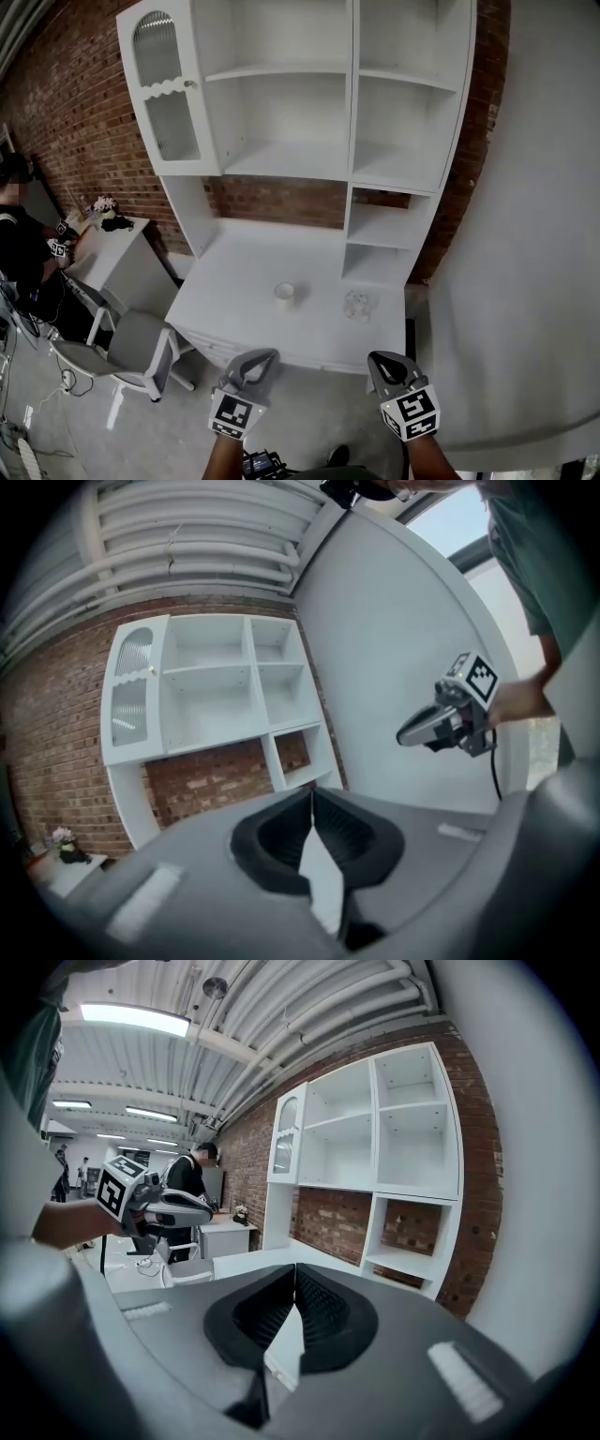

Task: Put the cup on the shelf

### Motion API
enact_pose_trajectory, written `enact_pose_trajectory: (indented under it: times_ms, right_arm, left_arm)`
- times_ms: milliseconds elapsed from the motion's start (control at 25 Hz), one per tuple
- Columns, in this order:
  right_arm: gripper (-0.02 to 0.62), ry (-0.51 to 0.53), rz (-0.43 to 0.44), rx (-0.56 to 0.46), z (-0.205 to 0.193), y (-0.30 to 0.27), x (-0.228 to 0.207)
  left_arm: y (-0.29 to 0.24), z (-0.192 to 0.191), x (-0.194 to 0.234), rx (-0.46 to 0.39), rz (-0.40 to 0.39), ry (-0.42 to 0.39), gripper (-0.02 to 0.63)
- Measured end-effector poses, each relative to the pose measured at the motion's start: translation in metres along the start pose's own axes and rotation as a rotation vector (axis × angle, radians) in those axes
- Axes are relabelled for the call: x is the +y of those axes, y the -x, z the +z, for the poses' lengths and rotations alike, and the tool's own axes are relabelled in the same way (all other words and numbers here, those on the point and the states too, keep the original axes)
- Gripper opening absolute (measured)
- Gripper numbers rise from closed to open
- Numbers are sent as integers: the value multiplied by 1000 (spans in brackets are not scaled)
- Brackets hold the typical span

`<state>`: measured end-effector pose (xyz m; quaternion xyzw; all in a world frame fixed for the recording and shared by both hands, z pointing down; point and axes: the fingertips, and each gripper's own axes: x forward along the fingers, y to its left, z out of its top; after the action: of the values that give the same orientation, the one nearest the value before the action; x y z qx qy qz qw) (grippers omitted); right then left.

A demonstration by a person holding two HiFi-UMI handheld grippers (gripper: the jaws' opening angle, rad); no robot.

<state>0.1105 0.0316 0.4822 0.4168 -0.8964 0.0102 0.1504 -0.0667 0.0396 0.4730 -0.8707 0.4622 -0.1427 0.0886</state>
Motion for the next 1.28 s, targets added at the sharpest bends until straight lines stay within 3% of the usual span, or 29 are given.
enact_pose_trajectory:
  times_ms: [240, 560, 760, 1280]
  right_arm:
    - [9, 6, 40, -12, -3, -15, -46]
    - [9, -20, 36, -13, -10, -33, -94]
    - [12, -36, 20, 13, -13, -59, -101]
    - [25, -66, -119, 73, 6, -154, -125]
  left_arm:
    - [-45, 6, -2, 23, 36, -8, 6]
    - [-92, 11, 2, 46, 27, -23, 8]
    - [-111, -3, 28, 50, 8, -8, 8]
    - [-190, -41, 126, 22, -119, 16, 18]
